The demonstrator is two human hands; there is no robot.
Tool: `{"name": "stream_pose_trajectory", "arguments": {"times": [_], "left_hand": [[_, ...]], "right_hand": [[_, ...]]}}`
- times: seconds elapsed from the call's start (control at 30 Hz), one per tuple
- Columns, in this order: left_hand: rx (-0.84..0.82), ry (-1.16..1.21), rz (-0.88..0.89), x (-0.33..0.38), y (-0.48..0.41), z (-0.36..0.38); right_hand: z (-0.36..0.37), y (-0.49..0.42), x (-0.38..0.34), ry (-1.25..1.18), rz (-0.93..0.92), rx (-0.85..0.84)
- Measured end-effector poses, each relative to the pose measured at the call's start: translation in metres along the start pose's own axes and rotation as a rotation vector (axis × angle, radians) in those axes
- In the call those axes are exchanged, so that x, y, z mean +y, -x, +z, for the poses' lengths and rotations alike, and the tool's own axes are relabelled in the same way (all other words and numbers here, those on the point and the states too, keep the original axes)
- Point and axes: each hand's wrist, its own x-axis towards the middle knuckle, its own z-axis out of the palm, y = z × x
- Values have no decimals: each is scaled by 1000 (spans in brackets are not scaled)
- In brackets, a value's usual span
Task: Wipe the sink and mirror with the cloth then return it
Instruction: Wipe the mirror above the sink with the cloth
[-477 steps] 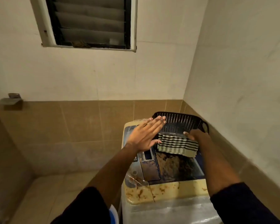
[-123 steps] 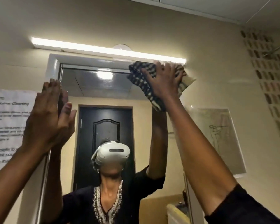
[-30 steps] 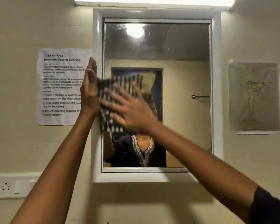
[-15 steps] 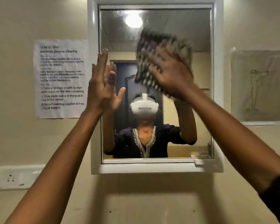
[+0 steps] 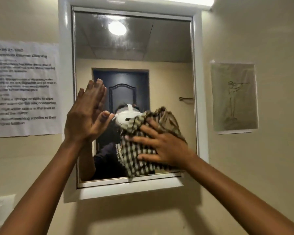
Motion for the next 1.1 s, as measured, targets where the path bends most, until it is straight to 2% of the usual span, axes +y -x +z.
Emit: {"name": "stream_pose_trajectory", "arguments": {"times": [0.1, 0.17, 0.27, 0.33, 0.4, 0.47, 0.53, 0.63, 0.77, 0.87, 0.97, 1.1], "left_hand": [[17, 46, -7, 5, 0, -2], [15, 59, -7, 6, -1, -3], [24, 93, -13, 7, 0, -3], [21, 104, -26, 6, 1, -2], [11, 75, -26, 2, 1, 0], [-13, 38, -5, 1, 1, 1], [-7, 35, 3, 4, 2, 0], [-13, 63, 42, 10, 0, -5], [-10, 68, 33, 6, 3, 0], [-29, 70, 31, 5, 3, 0], [-37, 88, -3, 8, 3, -2], [-32, 101, 5, 11, 3, -5]], "right_hand": [[-52, -56, 57, -67, 310, 217], [-83, -100, 96, 17, 482, 350], [-91, -137, 111, 157, 606, 417], [-75, -131, 83, 180, 576, 410], [-45, -95, 37, 205, 411, 340], [-10, -38, -8, 186, 156, 161], [10, 7, -25, 80, 25, -5], [0, 14, 4, 41, 72, -18], [-53, -40, 66, -61, 382, 220], [-86, -83, 109, 142, 536, 325], [-79, -81, 107, 280, 544, 310], [-37, 10, 59, 107, 432, 186]]}}
